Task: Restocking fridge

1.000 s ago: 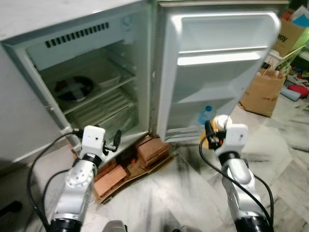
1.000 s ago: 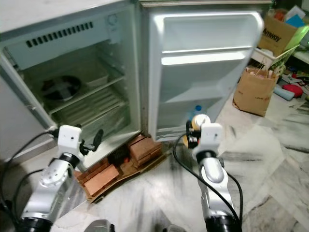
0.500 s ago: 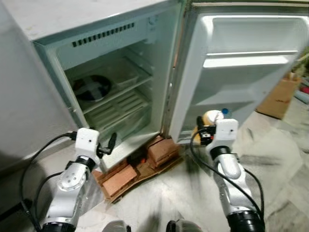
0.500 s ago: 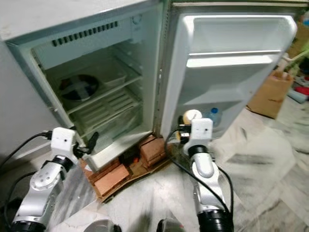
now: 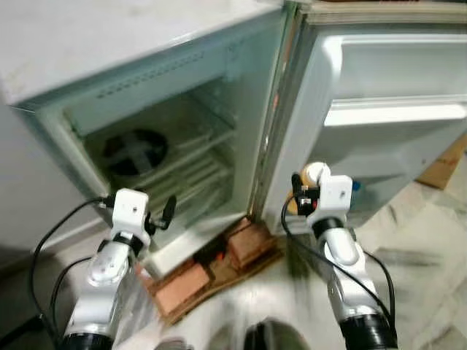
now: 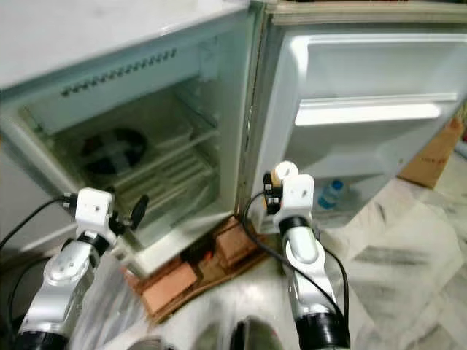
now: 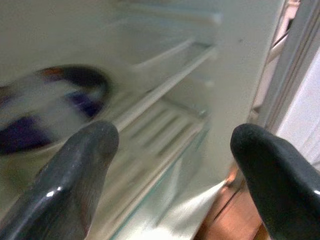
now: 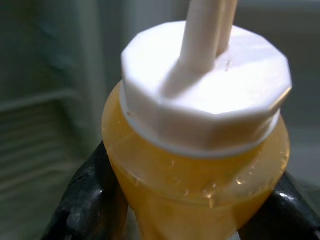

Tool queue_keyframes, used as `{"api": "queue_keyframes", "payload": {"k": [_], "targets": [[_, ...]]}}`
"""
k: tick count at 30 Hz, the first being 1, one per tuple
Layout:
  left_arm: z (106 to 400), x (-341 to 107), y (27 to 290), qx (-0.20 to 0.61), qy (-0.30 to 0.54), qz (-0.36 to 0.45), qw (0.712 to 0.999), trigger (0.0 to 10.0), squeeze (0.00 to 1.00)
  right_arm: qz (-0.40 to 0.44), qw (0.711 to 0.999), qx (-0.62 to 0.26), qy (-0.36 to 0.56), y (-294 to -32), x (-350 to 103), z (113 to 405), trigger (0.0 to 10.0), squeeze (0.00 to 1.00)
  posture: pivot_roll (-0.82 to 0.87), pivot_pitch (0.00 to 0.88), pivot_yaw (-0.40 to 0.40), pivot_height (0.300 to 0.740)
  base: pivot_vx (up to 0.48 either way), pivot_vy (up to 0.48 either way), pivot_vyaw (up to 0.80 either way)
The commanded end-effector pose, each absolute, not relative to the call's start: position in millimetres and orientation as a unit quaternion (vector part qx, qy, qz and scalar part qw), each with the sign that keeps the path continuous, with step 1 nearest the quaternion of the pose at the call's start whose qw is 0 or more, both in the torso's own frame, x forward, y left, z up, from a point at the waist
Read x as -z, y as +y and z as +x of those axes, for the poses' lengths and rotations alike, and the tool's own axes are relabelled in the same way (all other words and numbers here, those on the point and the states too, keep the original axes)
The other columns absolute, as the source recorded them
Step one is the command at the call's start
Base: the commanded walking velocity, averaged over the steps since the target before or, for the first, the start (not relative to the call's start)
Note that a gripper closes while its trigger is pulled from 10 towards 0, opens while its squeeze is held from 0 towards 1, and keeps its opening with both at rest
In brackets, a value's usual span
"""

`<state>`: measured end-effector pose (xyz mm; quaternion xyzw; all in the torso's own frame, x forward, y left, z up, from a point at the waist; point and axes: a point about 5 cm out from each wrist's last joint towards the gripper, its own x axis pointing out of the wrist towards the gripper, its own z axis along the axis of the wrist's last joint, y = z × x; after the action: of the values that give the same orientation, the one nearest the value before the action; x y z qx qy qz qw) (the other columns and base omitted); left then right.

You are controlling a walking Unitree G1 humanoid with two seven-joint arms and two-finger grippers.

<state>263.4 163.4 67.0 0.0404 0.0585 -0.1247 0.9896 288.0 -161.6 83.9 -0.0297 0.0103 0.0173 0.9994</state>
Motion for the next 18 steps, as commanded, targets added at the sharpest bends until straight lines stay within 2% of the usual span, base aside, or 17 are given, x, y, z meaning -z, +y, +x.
{"api": "queue_keyframes", "payload": {"k": [1,3,18], "targets": [[262.7,-68.7,164.3,0.129,0.057,0.049,0.989,10.0,0.00,-0.027,1.000,-0.009,0.001,-163.4,-88.1,290.3,10.0,0.00,0.06,0.083,-0.020,0.740,0.401,0.000,0.00],[262.3,-68.3,164.3,0.127,0.060,0.047,0.989,10.0,0.00,-0.027,1.000,-0.009,0.001,-162.7,-88.0,290.8,10.0,0.00,0.06,0.082,-0.021,0.740,0.281,0.000,0.00],[259.2,-67.0,163.4,0.123,0.062,0.043,0.990,10.0,0.00,-0.029,1.000,-0.012,0.005,-162.4,-86.0,291.1,10.0,0.00,0.06,0.084,-0.026,0.740,0.000,0.000,0.00]]}}
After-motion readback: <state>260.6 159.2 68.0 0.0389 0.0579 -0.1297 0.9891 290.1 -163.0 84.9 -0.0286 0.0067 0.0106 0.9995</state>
